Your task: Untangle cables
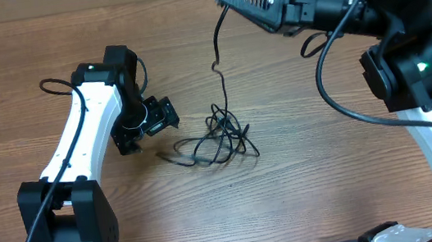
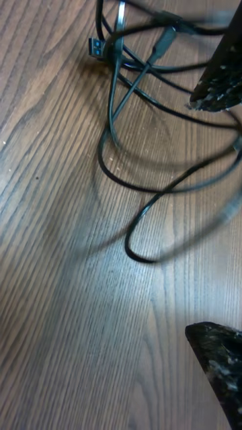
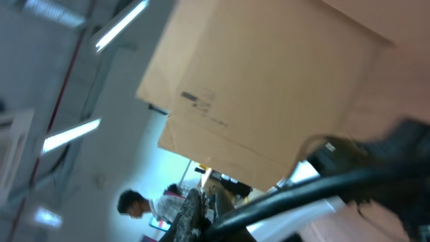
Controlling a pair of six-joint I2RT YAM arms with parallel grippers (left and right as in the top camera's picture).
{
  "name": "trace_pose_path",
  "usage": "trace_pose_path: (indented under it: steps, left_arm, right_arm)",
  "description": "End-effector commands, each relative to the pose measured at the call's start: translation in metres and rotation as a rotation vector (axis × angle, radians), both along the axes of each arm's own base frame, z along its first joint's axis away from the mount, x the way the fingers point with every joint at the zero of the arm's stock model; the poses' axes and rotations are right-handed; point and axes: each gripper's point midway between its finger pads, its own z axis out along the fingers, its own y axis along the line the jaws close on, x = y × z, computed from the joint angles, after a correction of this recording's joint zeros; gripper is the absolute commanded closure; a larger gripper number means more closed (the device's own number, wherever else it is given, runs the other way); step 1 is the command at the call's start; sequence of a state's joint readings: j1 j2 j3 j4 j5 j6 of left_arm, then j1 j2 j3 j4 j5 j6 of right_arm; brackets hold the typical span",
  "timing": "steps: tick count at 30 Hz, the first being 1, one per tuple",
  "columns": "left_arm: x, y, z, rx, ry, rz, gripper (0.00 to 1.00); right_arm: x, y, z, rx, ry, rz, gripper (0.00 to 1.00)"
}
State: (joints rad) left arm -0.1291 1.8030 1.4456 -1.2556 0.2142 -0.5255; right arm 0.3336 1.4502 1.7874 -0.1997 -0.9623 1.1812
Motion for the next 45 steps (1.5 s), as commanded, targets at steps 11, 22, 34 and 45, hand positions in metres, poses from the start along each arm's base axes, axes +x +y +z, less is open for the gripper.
trace_pose_path:
  steps: [11, 22, 34, 45]
  left_arm:
    - [-0.006, -0.096, 0.042, -0.566, -0.242, -0.588, 0.21]
    - [-0.001, -0.118, 0.042, -0.563, -0.340, -0.732, 0.04]
    - [0.001, -0.147, 0.064, -0.726, -0.467, -0.827, 0.06]
    - [0.002, -0.158, 0.067, -0.737, -0.552, -0.936, 0.02]
  right_arm:
    - [0.011, -0.002, -0.016, -0.026, 0.122, -0.046, 0.96]
    - [0.014, -0.005, -0.016, -0.025, 0.124, -0.064, 0.96]
    - [0.014, -0.005, -0.016, -0.025, 0.123, -0.064, 0.96]
    - [0.017, 0.000, -0.024, -0.036, 0.144, -0.034, 0.96]
